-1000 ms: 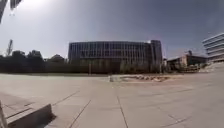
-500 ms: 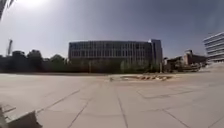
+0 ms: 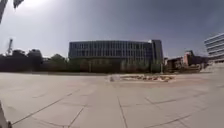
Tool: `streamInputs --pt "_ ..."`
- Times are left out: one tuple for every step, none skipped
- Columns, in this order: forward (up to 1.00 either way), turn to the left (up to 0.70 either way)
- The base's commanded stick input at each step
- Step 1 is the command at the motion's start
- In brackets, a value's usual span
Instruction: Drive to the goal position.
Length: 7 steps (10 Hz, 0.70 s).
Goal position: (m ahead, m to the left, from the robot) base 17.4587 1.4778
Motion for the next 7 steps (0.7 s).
streamInputs --pt "0.7 0.0" --pt "0.7 0.0" --pt "0.7 0.0" --pt "0.7 0.0" --pt "0.7 0.0" --pt "0.7 0.0" --pt "0.7 0.0"
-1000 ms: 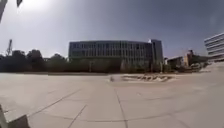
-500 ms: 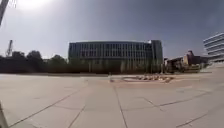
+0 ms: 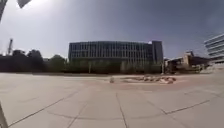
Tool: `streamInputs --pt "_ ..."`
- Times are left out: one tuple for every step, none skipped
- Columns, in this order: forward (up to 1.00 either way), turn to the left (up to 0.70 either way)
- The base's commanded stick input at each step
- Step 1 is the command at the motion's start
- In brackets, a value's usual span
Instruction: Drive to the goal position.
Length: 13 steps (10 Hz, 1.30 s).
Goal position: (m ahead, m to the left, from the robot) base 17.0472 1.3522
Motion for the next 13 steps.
streamInputs --pt "0.7 0.0" --pt "0.7 0.0" --pt "0.7 0.0" --pt "0.7 0.0" --pt "0.7 0.0" --pt "0.7 0.0" --pt "0.7 0.0" --pt "0.7 0.0" --pt "0.7 0.0" --pt "0.7 0.0" --pt "0.7 0.0" --pt "0.7 0.0" --pt "0.7 0.0"
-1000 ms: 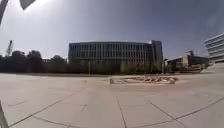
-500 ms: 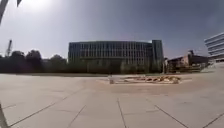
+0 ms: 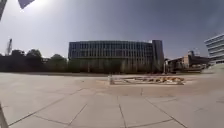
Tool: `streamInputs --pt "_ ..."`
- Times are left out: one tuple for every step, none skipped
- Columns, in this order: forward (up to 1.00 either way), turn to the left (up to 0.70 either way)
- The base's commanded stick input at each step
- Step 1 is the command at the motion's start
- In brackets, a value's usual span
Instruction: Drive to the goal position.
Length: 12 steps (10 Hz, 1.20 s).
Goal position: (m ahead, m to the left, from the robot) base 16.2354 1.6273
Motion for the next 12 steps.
streamInputs --pt "0.7 0.0" --pt "0.7 0.0" --pt "0.7 0.0" --pt "0.7 0.0" --pt "0.7 0.0" --pt "0.7 0.0" --pt "0.7 0.0" --pt "0.7 0.0" --pt "0.7 0.0" --pt "0.7 0.0" --pt "0.7 0.0" --pt "0.7 0.03"
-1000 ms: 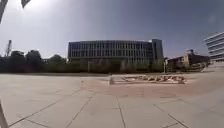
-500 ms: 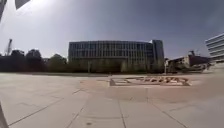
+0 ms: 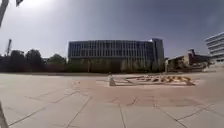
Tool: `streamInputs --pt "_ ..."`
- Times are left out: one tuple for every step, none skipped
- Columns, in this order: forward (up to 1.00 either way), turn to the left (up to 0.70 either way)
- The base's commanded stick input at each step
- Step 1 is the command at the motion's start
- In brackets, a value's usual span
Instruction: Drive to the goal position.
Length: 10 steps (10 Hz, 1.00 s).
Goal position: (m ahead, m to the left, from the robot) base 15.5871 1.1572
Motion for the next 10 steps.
streamInputs --pt "0.7 0.18" --pt "0.7 0.35" --pt "0.7 0.32" --pt "0.7 0.12" --pt "0.7 0.03" --pt "0.7 0.0" --pt "0.7 0.0" --pt "0.7 0.0" --pt "0.7 0.0" --pt "0.7 0.0"
